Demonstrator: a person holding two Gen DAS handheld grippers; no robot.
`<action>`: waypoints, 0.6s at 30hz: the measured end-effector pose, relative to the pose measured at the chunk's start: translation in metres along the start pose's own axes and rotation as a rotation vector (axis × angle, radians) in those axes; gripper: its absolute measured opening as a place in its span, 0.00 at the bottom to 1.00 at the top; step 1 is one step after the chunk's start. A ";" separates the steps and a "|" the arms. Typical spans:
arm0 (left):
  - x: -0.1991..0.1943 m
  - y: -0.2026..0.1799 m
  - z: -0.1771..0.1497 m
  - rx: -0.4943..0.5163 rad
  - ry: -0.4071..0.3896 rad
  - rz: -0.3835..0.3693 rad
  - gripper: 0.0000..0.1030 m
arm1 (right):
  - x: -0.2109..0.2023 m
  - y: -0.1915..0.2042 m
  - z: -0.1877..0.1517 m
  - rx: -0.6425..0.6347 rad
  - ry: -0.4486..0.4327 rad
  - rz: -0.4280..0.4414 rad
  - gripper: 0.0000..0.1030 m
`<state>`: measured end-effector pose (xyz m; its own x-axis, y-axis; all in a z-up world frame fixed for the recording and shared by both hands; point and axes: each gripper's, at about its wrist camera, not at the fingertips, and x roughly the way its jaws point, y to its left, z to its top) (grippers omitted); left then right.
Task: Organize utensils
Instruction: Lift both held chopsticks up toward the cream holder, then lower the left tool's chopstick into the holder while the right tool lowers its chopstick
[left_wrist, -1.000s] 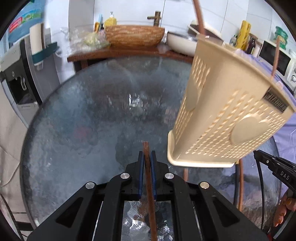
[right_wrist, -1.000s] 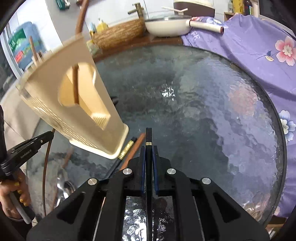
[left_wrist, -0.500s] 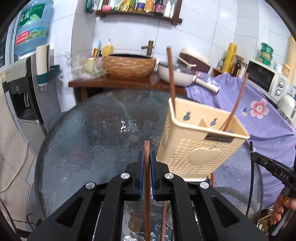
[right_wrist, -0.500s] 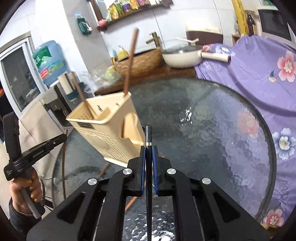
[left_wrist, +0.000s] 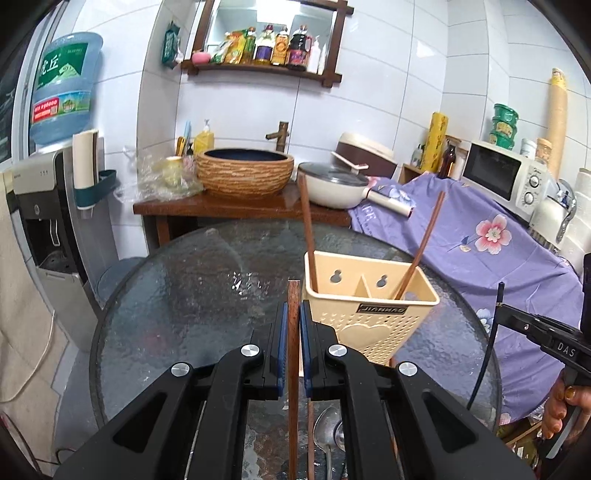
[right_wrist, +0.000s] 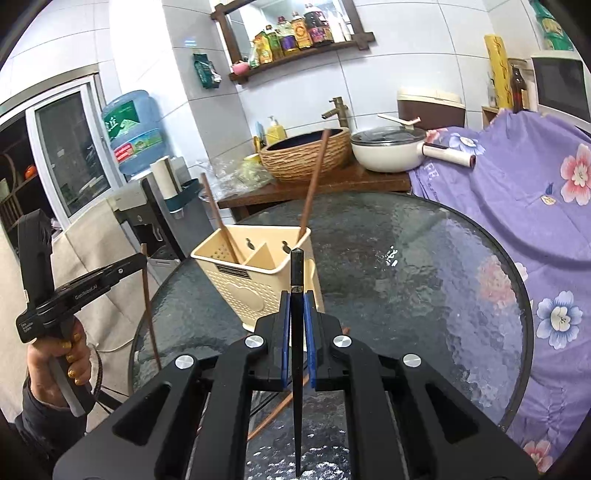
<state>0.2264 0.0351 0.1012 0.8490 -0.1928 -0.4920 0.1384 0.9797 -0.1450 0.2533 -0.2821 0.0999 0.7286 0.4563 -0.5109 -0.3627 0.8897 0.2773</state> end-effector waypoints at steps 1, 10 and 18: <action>-0.002 0.001 0.001 0.001 -0.005 -0.003 0.06 | -0.002 0.001 0.001 -0.002 -0.004 0.002 0.08; -0.019 -0.006 0.009 0.012 -0.042 -0.027 0.06 | -0.018 0.008 0.008 -0.019 -0.025 0.026 0.08; -0.024 -0.012 0.018 0.021 -0.057 -0.043 0.06 | -0.024 0.015 0.018 -0.034 -0.040 0.037 0.08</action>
<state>0.2132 0.0292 0.1299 0.8697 -0.2315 -0.4360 0.1853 0.9717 -0.1462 0.2410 -0.2804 0.1311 0.7367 0.4880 -0.4681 -0.4083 0.8728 0.2674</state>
